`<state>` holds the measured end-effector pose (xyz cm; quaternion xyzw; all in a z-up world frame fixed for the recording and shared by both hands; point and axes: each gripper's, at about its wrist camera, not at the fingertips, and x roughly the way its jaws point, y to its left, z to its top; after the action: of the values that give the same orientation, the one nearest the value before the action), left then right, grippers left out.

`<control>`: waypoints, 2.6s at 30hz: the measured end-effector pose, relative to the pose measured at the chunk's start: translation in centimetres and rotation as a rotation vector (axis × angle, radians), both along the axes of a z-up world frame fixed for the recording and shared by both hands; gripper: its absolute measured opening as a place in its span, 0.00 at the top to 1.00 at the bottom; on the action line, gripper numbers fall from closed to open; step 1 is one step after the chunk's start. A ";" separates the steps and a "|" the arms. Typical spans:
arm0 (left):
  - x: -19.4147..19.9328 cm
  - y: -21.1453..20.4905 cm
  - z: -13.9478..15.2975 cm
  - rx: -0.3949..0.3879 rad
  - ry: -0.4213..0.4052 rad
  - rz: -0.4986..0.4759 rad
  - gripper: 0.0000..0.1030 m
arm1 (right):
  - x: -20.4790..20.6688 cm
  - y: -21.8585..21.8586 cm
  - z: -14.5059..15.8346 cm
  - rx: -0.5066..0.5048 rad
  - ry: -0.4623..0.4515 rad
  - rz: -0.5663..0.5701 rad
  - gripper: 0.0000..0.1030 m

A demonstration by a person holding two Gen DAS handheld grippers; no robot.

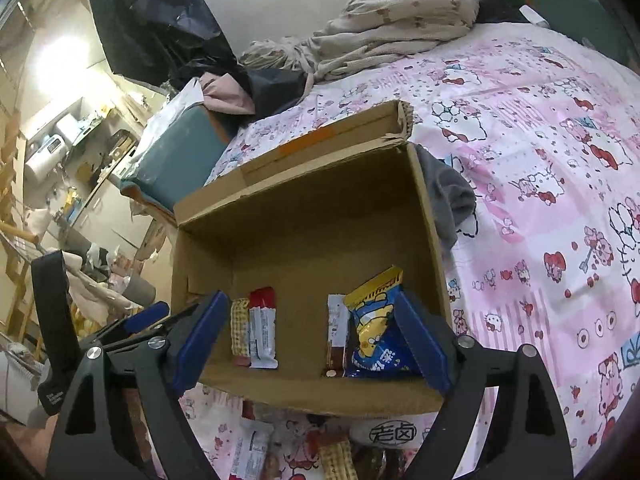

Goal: Organize snacks
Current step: 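Withdraw both open tools from the box back over the snack pile, then grasp a white-and-red bar with the left tool while the right tool grasps a yellow checkered wafer bar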

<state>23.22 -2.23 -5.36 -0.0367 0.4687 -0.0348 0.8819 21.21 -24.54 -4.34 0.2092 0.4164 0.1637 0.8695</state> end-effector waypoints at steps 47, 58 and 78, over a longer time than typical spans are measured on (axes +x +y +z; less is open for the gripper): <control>-11.7 2.9 -0.3 -0.035 0.136 0.101 0.10 | -11.3 1.1 -2.2 -0.069 0.212 -0.039 0.14; -11.4 1.5 -4.9 -0.044 0.292 0.060 0.18 | -10.3 0.0 -2.5 0.023 0.214 -0.100 0.14; -11.0 -4.3 -9.4 0.107 0.363 -0.130 0.74 | -9.7 -1.5 -3.6 0.059 0.263 -0.149 0.14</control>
<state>12.21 -6.51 -14.77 0.0350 0.6225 -0.0596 0.7796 11.48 -26.04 -7.99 0.2846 0.5049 0.0819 0.8108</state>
